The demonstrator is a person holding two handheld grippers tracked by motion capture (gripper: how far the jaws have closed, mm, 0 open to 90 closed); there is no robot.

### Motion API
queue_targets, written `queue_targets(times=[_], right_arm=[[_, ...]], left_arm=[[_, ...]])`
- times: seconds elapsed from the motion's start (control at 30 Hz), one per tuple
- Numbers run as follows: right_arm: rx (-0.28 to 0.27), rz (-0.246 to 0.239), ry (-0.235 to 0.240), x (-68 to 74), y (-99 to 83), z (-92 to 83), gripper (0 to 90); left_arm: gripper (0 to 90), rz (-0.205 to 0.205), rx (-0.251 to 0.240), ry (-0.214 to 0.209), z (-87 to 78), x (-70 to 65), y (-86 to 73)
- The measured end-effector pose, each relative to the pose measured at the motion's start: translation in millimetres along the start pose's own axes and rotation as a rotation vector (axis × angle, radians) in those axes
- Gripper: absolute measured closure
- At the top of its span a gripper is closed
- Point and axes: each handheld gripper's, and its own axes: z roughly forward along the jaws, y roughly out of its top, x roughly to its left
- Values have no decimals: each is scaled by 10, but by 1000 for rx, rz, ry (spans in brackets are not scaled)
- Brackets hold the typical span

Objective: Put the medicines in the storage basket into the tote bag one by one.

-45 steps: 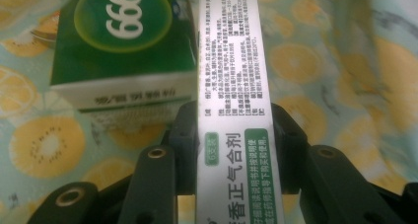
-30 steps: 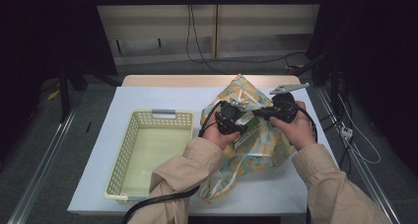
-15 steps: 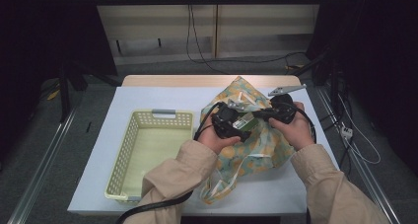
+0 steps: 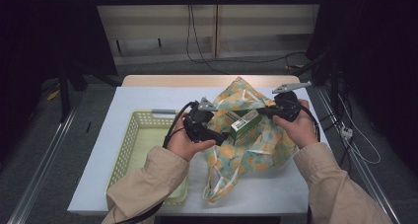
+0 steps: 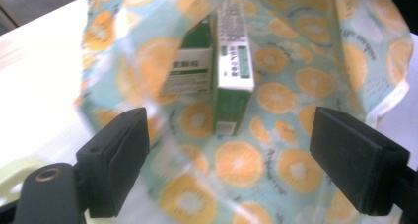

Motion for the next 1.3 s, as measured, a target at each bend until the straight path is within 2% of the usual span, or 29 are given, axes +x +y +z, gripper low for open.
queue_targets(times=[0.1, 0.27, 0.57, 0.67, 0.77, 0.83, 0.97, 1.1, 1.17, 1.27, 1.3], right_arm=[[-2, 4, -11, -38, 1, -30, 890], [-12, 18, -31, -106, -5, -88, 891], [-32, 33, -42, -196, -27, -166, 891], [-33, 42, -46, -231, -45, -197, 891], [-37, 45, -47, -248, -58, -224, 891], [-40, 45, -45, -247, -63, -239, 891], [-44, 45, -44, -233, -72, -248, 891], [-46, 40, -39, -211, -71, -240, 891], [-47, 39, -36, -192, -66, -236, 891], [-51, 35, -28, -160, -60, -226, 891], [-52, 35, -26, -150, -60, -219, 891]], left_arm=[[144, -7, -2, 7, -31, 56, -40], [137, -30, 18, 32, 39, 172, -89], [159, -46, 69, 30, 371, 211, -73], [180, -54, 104, 29, 480, 211, -99], [198, -69, 129, 30, 557, 208, -115], [219, -65, 137, 24, 600, 199, -119], [361, -63, 180, 25, 664, 191, -147], [595, -78, 215, 20, 667, 197, -167], [732, -80, 227, -4, 655, 208, -172], [867, -112, 228, -34, 649, 210, -180], [900, -111, 231, -39, 637, 210, -174]])
